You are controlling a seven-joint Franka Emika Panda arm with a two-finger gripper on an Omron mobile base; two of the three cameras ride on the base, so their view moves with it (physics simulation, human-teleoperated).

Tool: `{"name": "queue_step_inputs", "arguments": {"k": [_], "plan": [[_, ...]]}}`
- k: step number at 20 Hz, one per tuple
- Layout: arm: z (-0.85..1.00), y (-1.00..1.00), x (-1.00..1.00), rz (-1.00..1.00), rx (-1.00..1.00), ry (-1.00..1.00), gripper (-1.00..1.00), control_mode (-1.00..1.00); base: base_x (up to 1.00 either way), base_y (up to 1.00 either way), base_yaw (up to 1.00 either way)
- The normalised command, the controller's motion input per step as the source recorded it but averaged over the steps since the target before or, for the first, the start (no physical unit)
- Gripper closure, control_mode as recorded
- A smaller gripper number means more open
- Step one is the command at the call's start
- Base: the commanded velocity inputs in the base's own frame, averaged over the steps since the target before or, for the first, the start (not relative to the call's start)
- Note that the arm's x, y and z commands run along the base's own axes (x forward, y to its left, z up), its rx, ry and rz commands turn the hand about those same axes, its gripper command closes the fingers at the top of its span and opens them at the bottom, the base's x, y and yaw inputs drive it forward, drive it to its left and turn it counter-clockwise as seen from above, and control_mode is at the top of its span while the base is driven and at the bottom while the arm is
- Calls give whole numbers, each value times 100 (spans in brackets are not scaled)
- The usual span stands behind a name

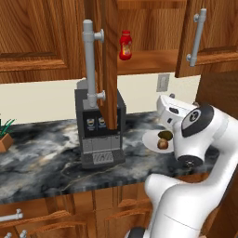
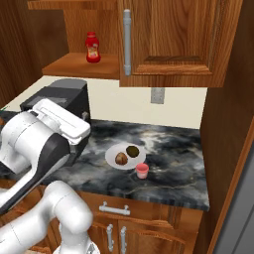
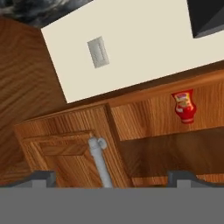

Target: Pick the avocado and bread from the counter and place them on the plate. Then pick the jam from the cabinet and place it next to the plate. Lastly close the cabinet door.

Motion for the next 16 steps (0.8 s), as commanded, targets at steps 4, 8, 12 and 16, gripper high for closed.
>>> {"name": "queue_step_inputs", "arguments": {"k": [4, 8, 12, 16], "plan": [[85, 1, -78, 0, 12, 0, -100, -100, 0, 0, 0], [34, 4, -81, 0, 6, -1, -100, -100, 0, 0, 0], [0, 46, -73, 0, -18, 0, -100, -100, 0, 0, 0], [0, 73, -71, 0, -19, 1, -100, -100, 0, 0, 0]]}}
